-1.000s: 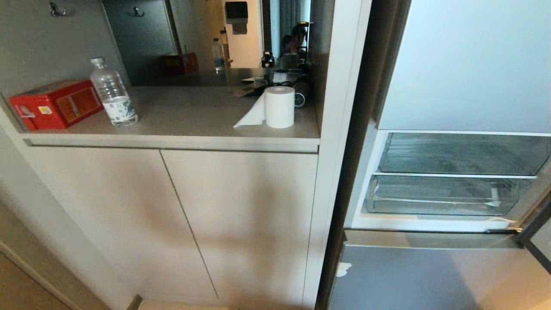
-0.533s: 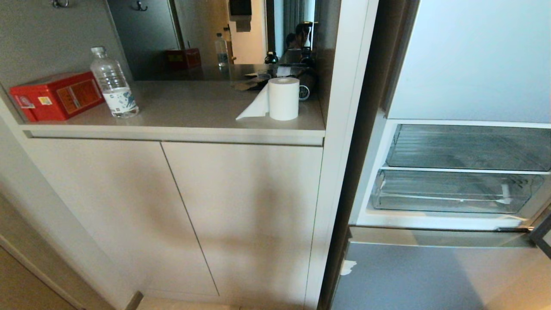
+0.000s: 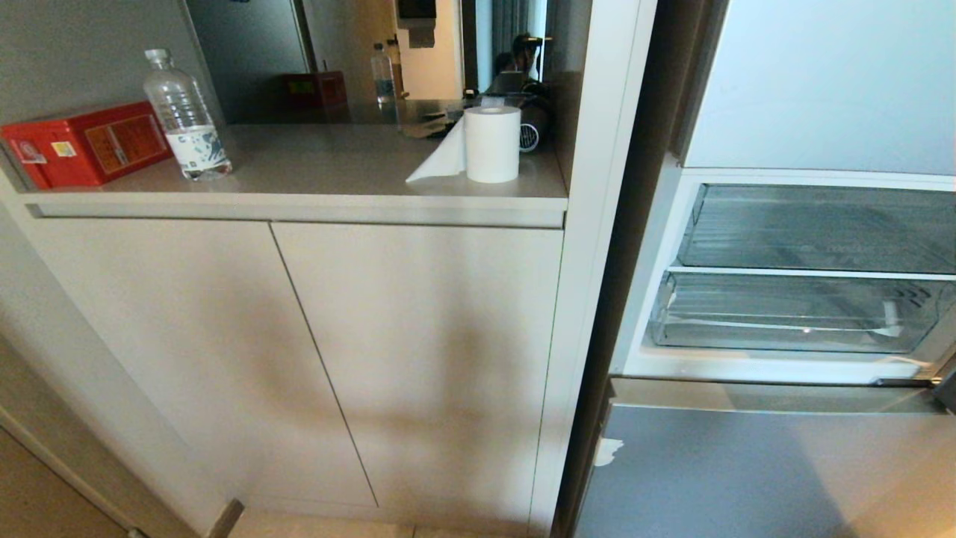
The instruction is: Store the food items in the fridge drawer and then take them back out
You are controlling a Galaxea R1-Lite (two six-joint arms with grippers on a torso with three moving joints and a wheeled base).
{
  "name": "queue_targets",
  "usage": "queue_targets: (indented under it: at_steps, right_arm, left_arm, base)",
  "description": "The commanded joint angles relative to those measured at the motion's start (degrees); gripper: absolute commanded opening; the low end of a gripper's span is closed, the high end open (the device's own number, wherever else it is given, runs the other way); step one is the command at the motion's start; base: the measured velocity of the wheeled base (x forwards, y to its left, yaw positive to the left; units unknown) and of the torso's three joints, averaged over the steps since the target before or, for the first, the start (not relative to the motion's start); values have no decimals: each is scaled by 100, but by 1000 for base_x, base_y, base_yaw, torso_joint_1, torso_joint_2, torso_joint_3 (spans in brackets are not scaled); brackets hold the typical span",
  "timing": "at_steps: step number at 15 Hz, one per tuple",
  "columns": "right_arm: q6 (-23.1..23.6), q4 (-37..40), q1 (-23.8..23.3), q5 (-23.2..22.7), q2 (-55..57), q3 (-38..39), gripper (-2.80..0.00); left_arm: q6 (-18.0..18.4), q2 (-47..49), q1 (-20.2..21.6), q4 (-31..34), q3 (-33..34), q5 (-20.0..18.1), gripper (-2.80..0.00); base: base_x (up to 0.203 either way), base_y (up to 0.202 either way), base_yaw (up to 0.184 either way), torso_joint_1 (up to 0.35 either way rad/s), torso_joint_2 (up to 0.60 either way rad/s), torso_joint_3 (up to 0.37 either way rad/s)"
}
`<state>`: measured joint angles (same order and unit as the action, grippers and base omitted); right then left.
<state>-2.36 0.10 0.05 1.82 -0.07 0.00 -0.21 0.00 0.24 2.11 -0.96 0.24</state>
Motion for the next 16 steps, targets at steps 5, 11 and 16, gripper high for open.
queue_targets:
  at_steps: [5,11,16]
  right_arm:
    - [4,-1,4,3,7,0,-280]
    - [357,22,2,-40,7,9,-280]
    - [127,249,9,-177,714,-1033,-280]
  left_arm:
    - [3,8,2,0,0,2,-280]
    - [2,9,2,0,0,2,-280]
    - [-6,9,2,0,0,2,-280]
  base:
    - [0,0,0,-226,473,238]
    - [0,0,0,-142,290,152]
    - [0,0,0,-2,8,4]
